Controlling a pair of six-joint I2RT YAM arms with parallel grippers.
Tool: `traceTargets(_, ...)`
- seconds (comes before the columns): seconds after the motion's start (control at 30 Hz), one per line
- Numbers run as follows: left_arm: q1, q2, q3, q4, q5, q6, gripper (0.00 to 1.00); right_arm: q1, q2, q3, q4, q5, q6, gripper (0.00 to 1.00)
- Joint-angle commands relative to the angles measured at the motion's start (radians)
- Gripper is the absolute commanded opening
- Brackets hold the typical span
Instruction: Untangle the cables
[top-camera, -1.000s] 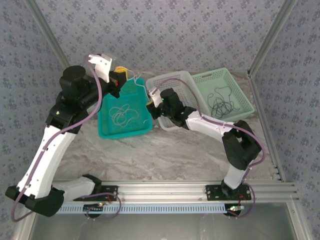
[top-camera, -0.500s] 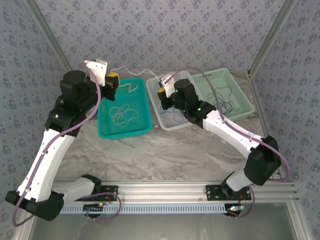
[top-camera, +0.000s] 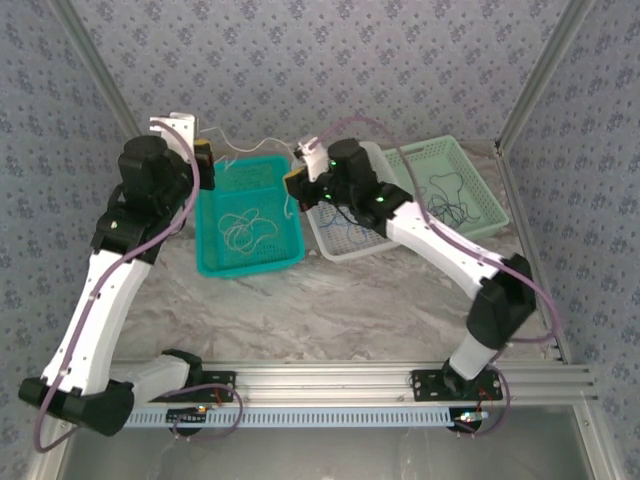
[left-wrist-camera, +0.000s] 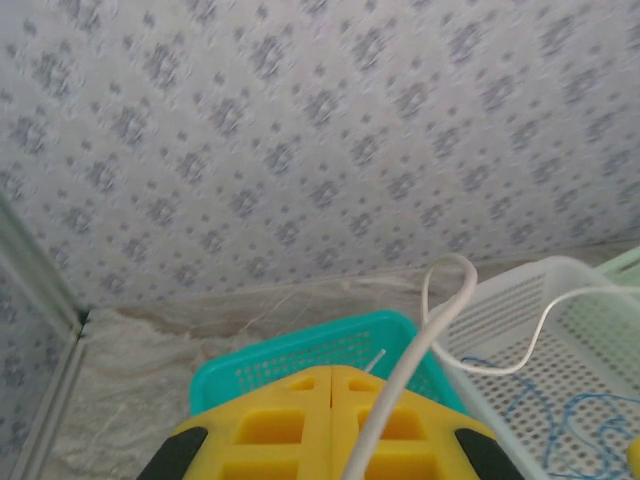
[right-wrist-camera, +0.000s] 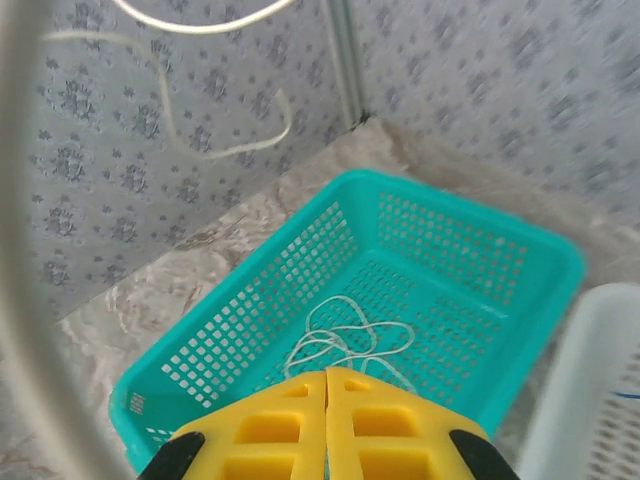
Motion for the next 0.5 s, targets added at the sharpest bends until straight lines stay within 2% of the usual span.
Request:
traceTargets(0.0,0.064,0.069,-0.035,0.026,0.072,-0.021,0.02,0.032,0.152,0.091,-0.088,-0.057,0.104,0.0)
traceTargets(0.13,0.093,0.143,-0.097,0.046,0.159,-0.066,0.01,0.05,0.307,0.207,-0.154,-0.045,0.133,0.0)
traceTargets(0.23,0.098,0.198,-0.13,0.035,0.173,-0.088,0.02,0.052,0.348,0.235,-0.182,-0.038,0.139,0.08)
traceTargets(0.27,0.099,0.21,-0.141,0.034,0.175,-0.098,0.02,0.052,0.349,0.23,-0.188,-0.03,0.139,0.14)
traceTargets(0.37,0.101,0.244,-0.175,0.016,0.181,-0.13,0.06,0.051,0.332,0.217,-0.214,-0.003,0.124,0.55)
traceTargets(0.4,0.102,0.252,-0.182,0.008,0.182,-0.141,0.13,0.05,0.325,0.215,-0.227,0.009,0.115,0.65)
traceTargets(0.47,0.102,0.268,-0.19,-0.007,0.171,-0.164,0.3,0.05,0.293,0.199,-0.235,0.033,0.095,0.74)
